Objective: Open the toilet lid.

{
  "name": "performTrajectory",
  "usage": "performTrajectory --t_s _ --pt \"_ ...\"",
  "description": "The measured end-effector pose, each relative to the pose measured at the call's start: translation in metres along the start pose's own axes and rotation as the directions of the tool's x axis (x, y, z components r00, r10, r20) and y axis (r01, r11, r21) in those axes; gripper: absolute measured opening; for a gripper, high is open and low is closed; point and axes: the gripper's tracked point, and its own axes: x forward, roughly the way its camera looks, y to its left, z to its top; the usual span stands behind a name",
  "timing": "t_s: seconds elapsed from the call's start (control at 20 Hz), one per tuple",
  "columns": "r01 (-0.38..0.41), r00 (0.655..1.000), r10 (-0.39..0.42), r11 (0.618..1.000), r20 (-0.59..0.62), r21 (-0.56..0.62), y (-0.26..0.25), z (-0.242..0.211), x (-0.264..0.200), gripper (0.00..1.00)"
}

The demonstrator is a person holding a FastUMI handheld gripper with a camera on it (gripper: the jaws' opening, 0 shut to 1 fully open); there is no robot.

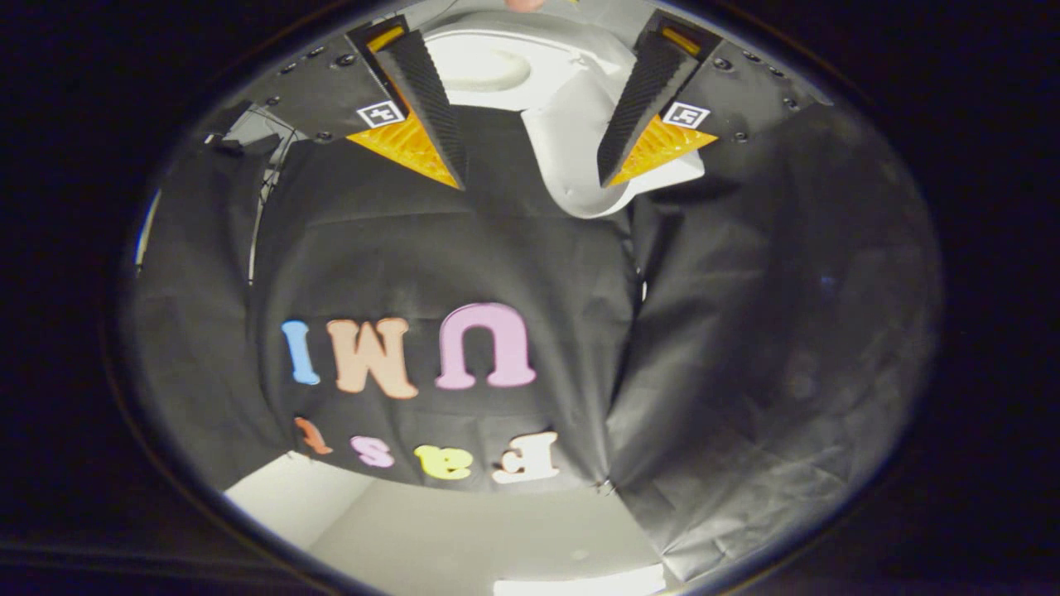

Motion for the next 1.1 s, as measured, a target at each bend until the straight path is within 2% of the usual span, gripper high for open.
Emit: performTrajectory --t_s 0.1,0.25,0.45,0.65,1.1 --pt "0.049 0.999 -0.049 0.999 0.002 0.001 -0.023 0.003 -0.011 0.97" --pt "0.066 0.997 -0.067 0.997 -0.038 -0.028 -0.040 -0.003 -0.023 0.96" --pt "0.020 0.996 -0.025 0.999 -0.086 -0.049 -0.051 -0.009 -0.024 0.95" --pt "0.009 0.990 -0.027 0.992 -0.140 -0.127 -0.084 -0.017 -0.029 0.96" --pt "0.059 0.982 -0.082 0.989 -0.171 -0.137 -0.157 -0.037 -0.037 0.98"
